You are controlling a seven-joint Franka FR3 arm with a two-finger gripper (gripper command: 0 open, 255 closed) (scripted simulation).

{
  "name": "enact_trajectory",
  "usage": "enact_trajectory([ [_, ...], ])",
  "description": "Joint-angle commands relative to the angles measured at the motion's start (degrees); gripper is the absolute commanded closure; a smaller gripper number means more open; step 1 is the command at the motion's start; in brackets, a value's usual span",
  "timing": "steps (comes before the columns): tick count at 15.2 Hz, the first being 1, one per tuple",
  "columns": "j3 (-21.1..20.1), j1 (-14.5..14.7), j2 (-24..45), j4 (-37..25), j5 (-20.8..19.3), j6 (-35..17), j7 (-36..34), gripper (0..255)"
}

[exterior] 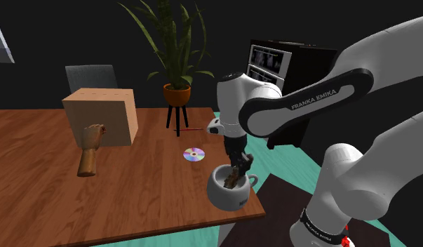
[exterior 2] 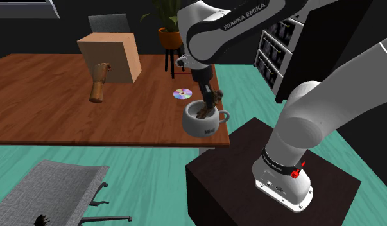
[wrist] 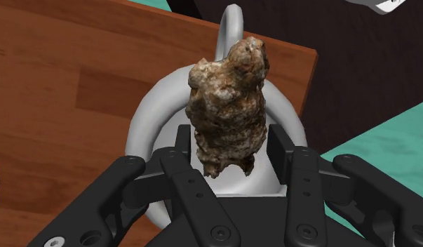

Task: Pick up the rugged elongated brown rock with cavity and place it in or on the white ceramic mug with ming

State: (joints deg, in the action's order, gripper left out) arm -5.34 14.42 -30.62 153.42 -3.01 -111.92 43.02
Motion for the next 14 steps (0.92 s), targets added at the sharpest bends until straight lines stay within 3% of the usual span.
enact_trajectory([
  [1, 0.0, 0.0, 0.2, 0.1, 0.0, -0.3, -0.1, 255],
  [5, 0.0, 0.0, 0.2, 0.1, 0.0, -0.3, -0.1, 255],
  [6, 0.0, 0.0, 0.2, 0.1, 0.0, -0.3, -0.1, 0],
  [11, 0.0, 0.0, 0.2, 0.1, 0.0, -0.3, -0.1, 0],
  [14, -0.2, 0.2, -0.8, -5.1, 0.3, 5.9, 0.1, 0],
])
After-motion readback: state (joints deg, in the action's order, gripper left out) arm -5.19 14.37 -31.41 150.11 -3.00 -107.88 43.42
